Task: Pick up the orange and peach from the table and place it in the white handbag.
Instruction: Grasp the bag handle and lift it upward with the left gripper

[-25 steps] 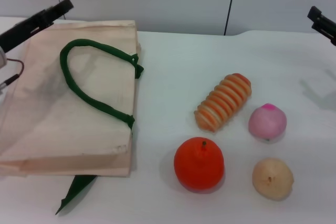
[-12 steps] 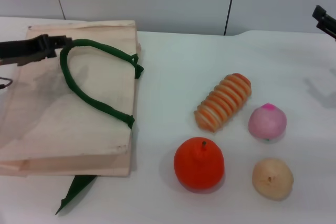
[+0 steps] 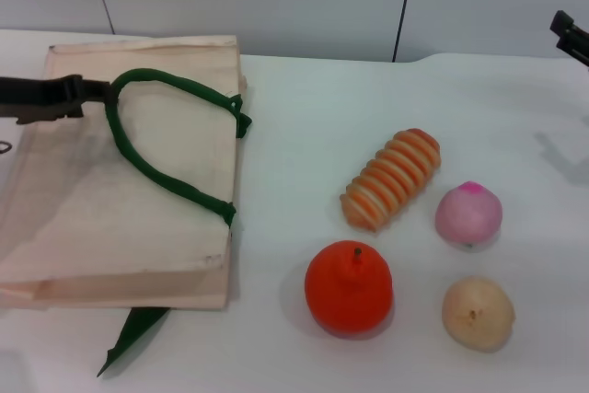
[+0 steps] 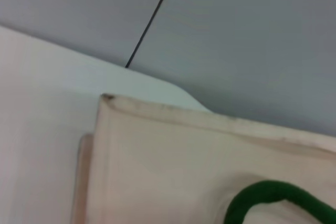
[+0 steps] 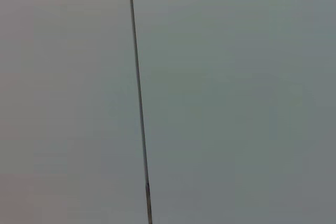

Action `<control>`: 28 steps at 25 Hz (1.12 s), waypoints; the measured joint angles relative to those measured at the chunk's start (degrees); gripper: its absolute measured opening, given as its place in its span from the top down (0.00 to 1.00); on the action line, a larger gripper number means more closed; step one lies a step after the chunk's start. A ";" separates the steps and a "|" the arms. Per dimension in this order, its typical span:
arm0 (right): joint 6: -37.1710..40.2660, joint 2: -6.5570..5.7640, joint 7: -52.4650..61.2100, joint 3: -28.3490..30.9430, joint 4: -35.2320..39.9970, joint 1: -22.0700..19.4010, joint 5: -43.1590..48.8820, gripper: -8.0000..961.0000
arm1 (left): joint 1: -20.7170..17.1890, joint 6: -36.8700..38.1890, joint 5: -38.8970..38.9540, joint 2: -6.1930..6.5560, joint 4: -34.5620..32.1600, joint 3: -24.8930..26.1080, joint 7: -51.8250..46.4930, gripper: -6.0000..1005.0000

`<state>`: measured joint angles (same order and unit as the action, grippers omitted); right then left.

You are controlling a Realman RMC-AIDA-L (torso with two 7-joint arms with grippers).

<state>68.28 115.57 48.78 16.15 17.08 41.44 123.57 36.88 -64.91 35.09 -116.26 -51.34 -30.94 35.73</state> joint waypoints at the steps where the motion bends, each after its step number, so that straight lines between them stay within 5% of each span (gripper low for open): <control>1: -0.02 0.00 0.00 0.02 -0.02 0.02 0.00 0.09 | 0.36 0.48 -0.04 0.00 0.34 0.00 0.25 0.35; 28: -0.96 0.18 0.00 0.11 -0.38 1.33 0.00 0.11 | 6.29 11.59 -4.10 0.23 12.55 0.00 4.91 0.36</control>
<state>67.32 115.75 48.78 16.26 16.69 42.77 123.57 43.16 -53.33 30.99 -116.03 -38.79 -30.94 40.65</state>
